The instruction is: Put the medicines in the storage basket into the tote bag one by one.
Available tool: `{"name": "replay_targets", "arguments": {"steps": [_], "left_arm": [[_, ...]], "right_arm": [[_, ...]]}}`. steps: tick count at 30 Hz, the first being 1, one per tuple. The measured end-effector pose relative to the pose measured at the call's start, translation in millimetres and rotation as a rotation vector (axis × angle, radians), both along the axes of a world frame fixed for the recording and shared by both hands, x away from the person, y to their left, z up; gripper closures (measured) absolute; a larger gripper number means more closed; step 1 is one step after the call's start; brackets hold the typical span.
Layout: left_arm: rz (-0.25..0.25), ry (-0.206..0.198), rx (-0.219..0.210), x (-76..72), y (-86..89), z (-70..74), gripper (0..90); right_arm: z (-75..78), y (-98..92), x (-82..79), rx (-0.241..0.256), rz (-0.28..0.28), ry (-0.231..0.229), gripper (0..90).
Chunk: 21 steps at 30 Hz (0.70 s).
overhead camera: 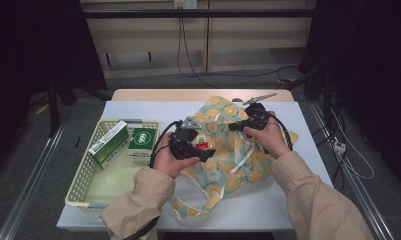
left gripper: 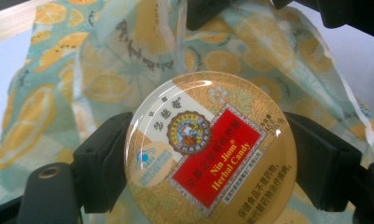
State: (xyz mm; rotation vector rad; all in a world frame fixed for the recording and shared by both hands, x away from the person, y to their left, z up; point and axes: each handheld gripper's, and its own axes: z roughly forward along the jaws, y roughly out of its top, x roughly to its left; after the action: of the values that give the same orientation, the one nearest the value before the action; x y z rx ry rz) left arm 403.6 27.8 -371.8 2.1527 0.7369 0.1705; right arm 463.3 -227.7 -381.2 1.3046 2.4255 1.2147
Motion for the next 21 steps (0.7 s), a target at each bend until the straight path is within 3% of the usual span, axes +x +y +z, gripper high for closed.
{"name": "replay_targets", "arguments": {"steps": [7,8,9,10,13,21], "left_arm": [[-0.007,-0.003,0.031,1.8,-10.0,-11.6,20.6],[0.012,-0.015,0.041,0.6,-11.8,-12.6,20.6],[-0.010,-0.002,0.029,1.6,-12.1,-14.0,20.6],[0.006,-0.009,0.041,0.5,-14.1,-15.4,20.6],[-0.021,0.007,0.035,1.5,-17.2,-20.2,20.6],[-0.004,0.006,0.051,9.1,-26.5,-38.3,20.6]], "right_arm": [[0.9,0.1,-1.5,0.003,0.005,-0.001,87.9],[1.3,-0.1,-1.6,0.005,0.005,-0.001,87.8],[1.4,-0.3,-1.6,0.005,0.004,-0.003,87.8],[1.3,-0.6,-1.4,0.005,0.004,-0.003,87.9],[0.9,-1.2,-0.6,0.002,-0.002,-0.004,87.8],[-0.8,-2.7,1.7,0.001,-0.015,0.001,87.8]]}}
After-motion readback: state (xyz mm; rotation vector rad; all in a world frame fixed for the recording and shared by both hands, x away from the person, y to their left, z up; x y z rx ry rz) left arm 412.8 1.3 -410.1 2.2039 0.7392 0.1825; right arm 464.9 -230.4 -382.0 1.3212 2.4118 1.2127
